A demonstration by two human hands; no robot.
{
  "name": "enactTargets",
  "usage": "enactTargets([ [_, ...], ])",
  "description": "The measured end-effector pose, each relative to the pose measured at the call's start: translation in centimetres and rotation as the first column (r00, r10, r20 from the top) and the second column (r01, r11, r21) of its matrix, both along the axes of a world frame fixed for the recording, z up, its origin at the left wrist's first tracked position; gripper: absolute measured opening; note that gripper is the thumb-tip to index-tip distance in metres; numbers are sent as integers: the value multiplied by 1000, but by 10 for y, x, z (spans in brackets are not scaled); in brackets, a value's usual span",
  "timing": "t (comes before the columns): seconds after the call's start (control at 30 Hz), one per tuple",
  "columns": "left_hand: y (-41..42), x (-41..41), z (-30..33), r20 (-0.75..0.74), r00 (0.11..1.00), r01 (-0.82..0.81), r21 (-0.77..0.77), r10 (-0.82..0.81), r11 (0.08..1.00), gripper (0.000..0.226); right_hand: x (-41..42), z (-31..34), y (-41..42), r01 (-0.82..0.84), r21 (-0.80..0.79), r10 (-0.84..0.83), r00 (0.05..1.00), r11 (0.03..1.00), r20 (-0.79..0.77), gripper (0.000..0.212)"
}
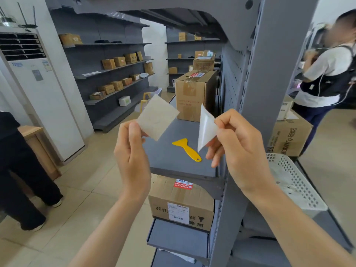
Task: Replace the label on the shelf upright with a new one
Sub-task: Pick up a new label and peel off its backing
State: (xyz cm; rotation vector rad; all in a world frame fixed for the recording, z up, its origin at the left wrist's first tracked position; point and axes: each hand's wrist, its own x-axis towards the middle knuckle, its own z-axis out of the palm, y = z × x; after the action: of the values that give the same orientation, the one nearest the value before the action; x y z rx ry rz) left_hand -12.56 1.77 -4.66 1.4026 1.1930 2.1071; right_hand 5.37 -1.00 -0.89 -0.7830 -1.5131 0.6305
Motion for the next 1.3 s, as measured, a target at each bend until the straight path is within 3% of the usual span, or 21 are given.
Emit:
enactTargets([
  [0.07,3,19,12,-20,997,71,18,-71,997,35,14,1,-5,46,12,-47,999,999,7,16],
  [0.17,23,47,33,-135,968,144,-398,-213,906,34,38,1,-13,113,19,-113,994,993,5,14],
  [0.2,19,59,34,-154,959,169,-360,-236,918,32,47,1,-17,134,19,-134,991,991,-2,14],
  [0.23,8,73,29,-180,957,203,-152,-229,967,29,56,1,-20,154,17,-153,988,988,-12,15],
  [0.27,-9,86,25,-145,962,239,33,-232,971,26,66,1,-25,174,13,-174,985,985,-23,16],
  [0.33,-34,116,10,-148,940,332,187,-307,925,19,87,0,-33,219,7,-219,975,976,-39,18],
  [0.47,-47,174,-1,-207,872,476,148,-443,867,18,125,-4,-45,320,-3,-320,947,948,-27,19],
  [0.67,-52,251,-21,-31,803,595,-14,-595,804,22,203,-32,-48,486,-166,-490,872,858,22,15],
  [0.8,-31,289,-43,97,828,560,-195,-552,805,26,239,-58,-31,628,-329,-558,778,705,289,20],
  [0.9,-5,308,-71,134,861,504,-356,-490,787,20,252,-78,-15,672,-375,-492,731,638,473,23],
  [1.1,38,315,-108,109,907,399,-529,-407,749,20,259,-115,20,699,-399,-384,682,594,623,17],
  [1.3,48,312,-131,69,921,347,-593,-384,727,18,262,-148,45,770,-387,-242,558,508,794,21],
])
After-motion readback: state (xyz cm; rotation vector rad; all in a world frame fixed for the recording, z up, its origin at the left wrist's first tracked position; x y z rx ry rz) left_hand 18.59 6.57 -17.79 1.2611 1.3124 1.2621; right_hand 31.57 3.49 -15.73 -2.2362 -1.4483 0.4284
